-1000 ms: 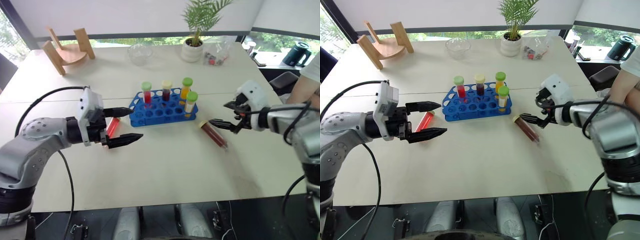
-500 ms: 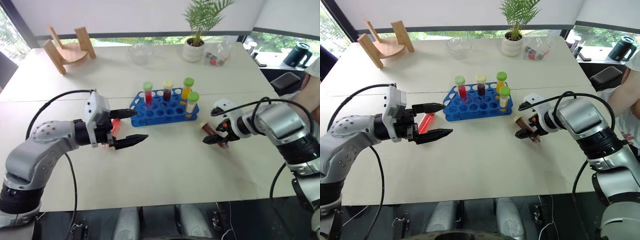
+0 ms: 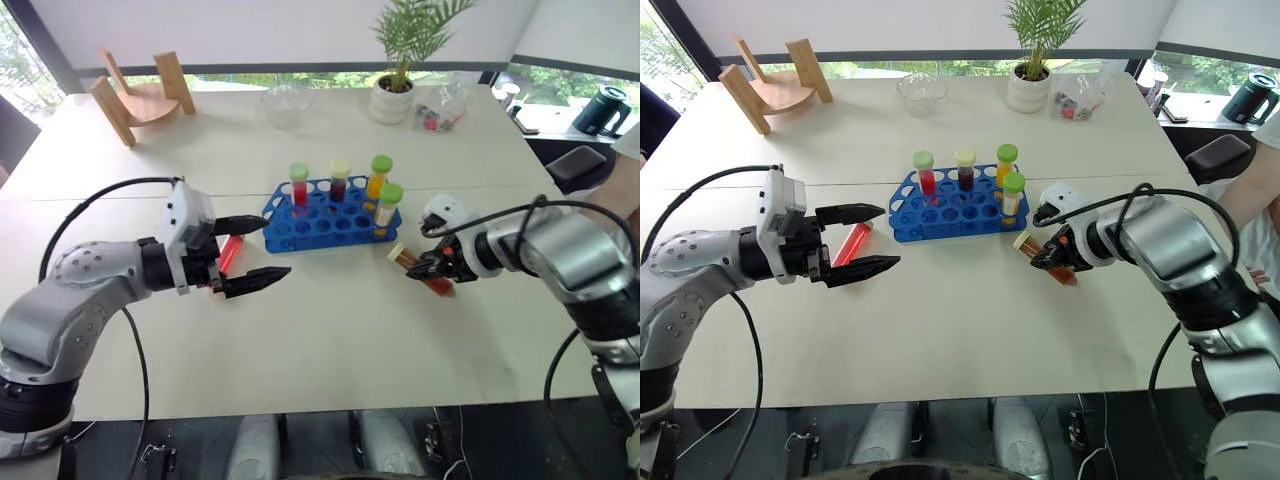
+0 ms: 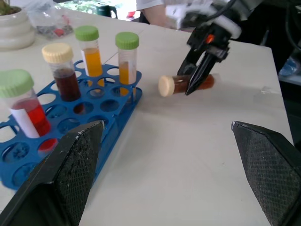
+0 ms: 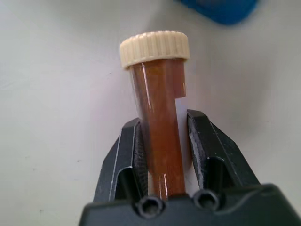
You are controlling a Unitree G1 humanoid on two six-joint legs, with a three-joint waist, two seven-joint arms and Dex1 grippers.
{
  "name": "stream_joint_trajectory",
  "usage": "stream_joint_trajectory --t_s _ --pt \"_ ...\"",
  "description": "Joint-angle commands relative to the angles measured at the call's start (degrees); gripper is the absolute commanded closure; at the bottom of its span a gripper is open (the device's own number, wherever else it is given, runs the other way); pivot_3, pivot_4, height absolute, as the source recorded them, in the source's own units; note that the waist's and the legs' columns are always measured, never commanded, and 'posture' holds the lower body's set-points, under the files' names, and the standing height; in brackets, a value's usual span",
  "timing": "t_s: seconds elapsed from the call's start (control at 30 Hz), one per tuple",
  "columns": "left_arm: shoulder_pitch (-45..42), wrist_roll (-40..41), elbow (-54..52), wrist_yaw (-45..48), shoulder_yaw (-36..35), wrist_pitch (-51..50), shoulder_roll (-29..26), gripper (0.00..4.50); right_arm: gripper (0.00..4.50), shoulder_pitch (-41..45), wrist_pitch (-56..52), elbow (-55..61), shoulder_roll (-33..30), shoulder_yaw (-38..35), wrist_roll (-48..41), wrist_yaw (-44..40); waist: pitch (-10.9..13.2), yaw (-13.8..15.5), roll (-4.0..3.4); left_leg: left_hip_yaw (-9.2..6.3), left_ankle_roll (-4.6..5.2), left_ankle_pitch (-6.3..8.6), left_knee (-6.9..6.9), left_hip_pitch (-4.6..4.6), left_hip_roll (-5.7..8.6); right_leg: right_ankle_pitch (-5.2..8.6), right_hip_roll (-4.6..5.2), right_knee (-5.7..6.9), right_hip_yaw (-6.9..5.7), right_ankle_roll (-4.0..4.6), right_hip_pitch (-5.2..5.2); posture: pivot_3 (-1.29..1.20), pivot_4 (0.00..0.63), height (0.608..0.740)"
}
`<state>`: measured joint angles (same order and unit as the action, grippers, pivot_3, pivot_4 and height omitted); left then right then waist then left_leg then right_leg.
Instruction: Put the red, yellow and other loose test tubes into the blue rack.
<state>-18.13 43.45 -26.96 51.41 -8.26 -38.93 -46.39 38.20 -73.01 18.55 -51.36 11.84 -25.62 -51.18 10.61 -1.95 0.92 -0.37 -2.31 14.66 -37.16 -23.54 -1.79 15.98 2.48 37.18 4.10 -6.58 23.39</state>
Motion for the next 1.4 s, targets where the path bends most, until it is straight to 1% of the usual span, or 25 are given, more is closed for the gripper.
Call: stream_joint_trajectory --t_s 0.03,0.1,0.13,0.23,0.27,0.3,0.37,0.4,0.47,0.53,0.67,0.87,1.13,1.4 --pt "-1.8 1.3 0.1 0.7 -1.8 -0.4 -1.2 0.00 3.70 -6.3 10.1 12.2 5.7 -12.1 -5.3 1.2 0.0 0.0 0.07 -0.02 0.00 0.00 0.01 0.00 0.00 0.00 -0.01 -0.01 -0.01 -0.01 -0.02 0.00 0.150 0.740" --pt "-2.6 1.6 0.5 0.7 -1.6 -1.1 -1.4 0.00 3.70 -10.2 16.2 14.0 13.4 -15.1 -5.5 6.0 0.0 -0.5 0.10 -0.04 0.00 0.00 -0.01 0.05 -0.02 0.00 -0.06 0.01 -0.01 -0.01 -0.06 0.00 0.150 0.740" --pt "-3.0 1.8 0.7 0.7 -1.5 -1.4 -1.5 0.00 3.70 -11.5 19.8 13.9 16.9 -15.3 -4.6 8.2 0.0 -0.6 0.10 -0.04 0.00 0.00 -0.01 0.08 -0.03 0.00 -0.07 0.03 -0.01 -0.01 -0.08 0.00 0.150 0.740" --pt "-3.8 1.9 1.5 1.2 -1.7 -1.9 -1.8 0.00 3.70 -13.7 29.8 12.5 24.2 -13.6 -0.8 12.9 0.0 -0.6 0.08 -0.02 -0.03 -0.02 -0.06 0.11 -0.03 -0.01 -0.09 0.07 0.03 -0.01 -0.09 0.00 0.150 0.740" --pt "-4.1 2.0 1.7 1.3 -1.8 -2.4 -2.2 0.00 3.70 -14.5 35.8 10.1 28.5 -12.5 1.3 15.5 -0.1 -0.6 0.11 -0.02 -0.04 -0.02 -0.08 0.11 -0.03 -0.01 -0.08 0.07 0.03 -0.01 -0.09 0.00 0.150 0.740" --pt "-4.4 2.0 1.9 1.6 -1.9 -3.0 -2.8 0.00 3.70 -14.8 44.0 6.2 33.7 -11.2 3.9 18.1 -0.1 -0.6 0.18 -0.02 -0.04 -0.03 -0.08 0.11 -0.03 -0.01 -0.08 0.07 0.03 -0.01 -0.09 0.00 0.150 0.740" --pt "-4.4 1.9 2.3 2.4 -2.3 -3.7 -4.2 0.00 3.70 -14.7 54.6 -1.0 41.3 -9.5 7.2 21.6 -0.1 -0.9 0.23 -0.04 -0.04 -0.02 -0.05 0.13 -0.07 -0.01 -0.15 0.07 0.03 0.00 -0.09 0.00 0.150 0.740" --pt "-4.4 2.1 2.3 2.6 -2.5 -4.1 -4.7 0.00 3.70 -14.2 59.3 -4.7 43.5 -8.8 9.4 22.7 -0.1 -0.9 0.21 -0.03 -0.04 -0.03 -0.01 0.15 -0.10 -0.01 -0.17 0.10 0.05 0.01 -0.04 0.00 0.150 0.740" --pt "-4.4 2.5 2.4 2.9 -2.9 -4.5 -5.3 0.00 3.70 -13.1 65.5 -10.7 46.4 -7.9 12.0 23.8 -0.1 -0.7 0.20 -0.02 -0.05 -0.03 0.03 0.14 -0.09 -0.01 -0.15 0.17 0.05 0.02 -0.01 0.00 0.150 0.740" --pt "-4.4 2.7 2.4 2.9 -3.1 -4.7 -5.6 0.00 3.70 -11.7 70.8 -16.6 48.2 -7.0 14.1 24.8 -0.1 -0.6 0.20 -0.01 -0.07 -0.04 0.04 0.11 -0.05 -0.01 -0.08 0.15 0.03 0.02 0.00 0.00 0.150 0.740" --pt "-4.2 3.2 1.5 2.4 -3.5 -5.3 -6.1 0.00 3.70 -8.5 78.9 -26.9 51.6 -7.9 16.3 28.4 -0.1 -0.6 0.20 0.02 -0.10 -0.06 0.02 0.11 -0.02 -0.01 0.00 0.15 0.03 0.01 -0.02 0.00 0.150 0.740" --pt "-3.2 3.5 0.4 2.0 -4.4 -5.5 -6.1 0.00 3.70 -5.9 84.9 -35.6 52.2 -9.2 17.2 30.1 -0.1 -0.7 0.20 -0.01 -0.12 -0.07 0.04 0.13 -0.04 -0.01 -0.03 0.19 0.03 0.01 -0.02 0.00 0.150 0.740" --pt "-2.8 3.4 0.4 1.4 -4.2 -4.8 -5.7 0.00 3.70 -6.5 86.7 -37.7 51.7 -9.8 17.1 30.0 -0.1 -0.7 0.19 -0.02 -0.12 -0.07 0.04 0.14 -0.04 -0.01 -0.04 0.21 0.03 0.02 -0.02 0.00 0.150 0.740" --pt "-3.9 3.0 1.5 1.1 -3.3 -4.4 -5.2 0.00 3.70 -7.6 85.3 -35.6 51.1 -9.7 16.7 29.7 -0.1 -0.7 0.19 -0.02 -0.12 -0.07 0.04 0.14 -0.03 -0.01 -0.04 0.22 0.03 0.02 -0.02 0.00 0.150 0.740"
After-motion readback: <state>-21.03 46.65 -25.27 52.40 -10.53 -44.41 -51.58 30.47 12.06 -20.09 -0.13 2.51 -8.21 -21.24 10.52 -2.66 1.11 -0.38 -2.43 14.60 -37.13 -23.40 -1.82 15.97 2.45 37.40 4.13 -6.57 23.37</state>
